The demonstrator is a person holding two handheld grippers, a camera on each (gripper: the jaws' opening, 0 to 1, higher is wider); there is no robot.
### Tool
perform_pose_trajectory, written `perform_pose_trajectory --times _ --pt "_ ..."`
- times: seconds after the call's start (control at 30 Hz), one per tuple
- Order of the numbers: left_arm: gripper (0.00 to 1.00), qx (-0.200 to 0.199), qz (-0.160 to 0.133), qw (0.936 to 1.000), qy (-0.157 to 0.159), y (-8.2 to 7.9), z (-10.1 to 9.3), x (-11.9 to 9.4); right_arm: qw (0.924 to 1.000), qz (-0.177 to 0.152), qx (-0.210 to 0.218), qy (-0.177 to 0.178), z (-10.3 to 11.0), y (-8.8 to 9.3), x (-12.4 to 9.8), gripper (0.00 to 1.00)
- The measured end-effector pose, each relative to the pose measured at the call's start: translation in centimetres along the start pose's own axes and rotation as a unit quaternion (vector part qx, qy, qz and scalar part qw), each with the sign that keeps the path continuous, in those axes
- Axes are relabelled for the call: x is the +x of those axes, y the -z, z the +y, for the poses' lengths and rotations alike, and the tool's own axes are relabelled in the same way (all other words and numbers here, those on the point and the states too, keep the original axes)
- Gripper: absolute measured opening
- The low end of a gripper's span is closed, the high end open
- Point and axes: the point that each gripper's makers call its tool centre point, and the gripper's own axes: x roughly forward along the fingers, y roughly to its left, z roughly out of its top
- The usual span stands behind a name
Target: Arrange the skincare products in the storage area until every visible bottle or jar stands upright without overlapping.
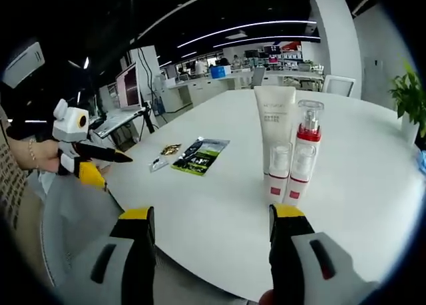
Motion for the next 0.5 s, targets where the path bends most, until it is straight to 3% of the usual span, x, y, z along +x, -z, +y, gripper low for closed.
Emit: perform_pose_trajectory --times 0.27,0.5 --pt "0.97 -0.017 0.042 0.9976 -0.053 0.3 2.2 2.6 0.9999 0.005 -0.007 -0.006 0.4 0.1 0.0 0.7" --pt "0.97 -0.03 0.043 0.9934 -0.102 -1.6 4.3 5.5 0.9999 0.009 -0.012 -0.008 0.5 0.2 0.1 0.7"
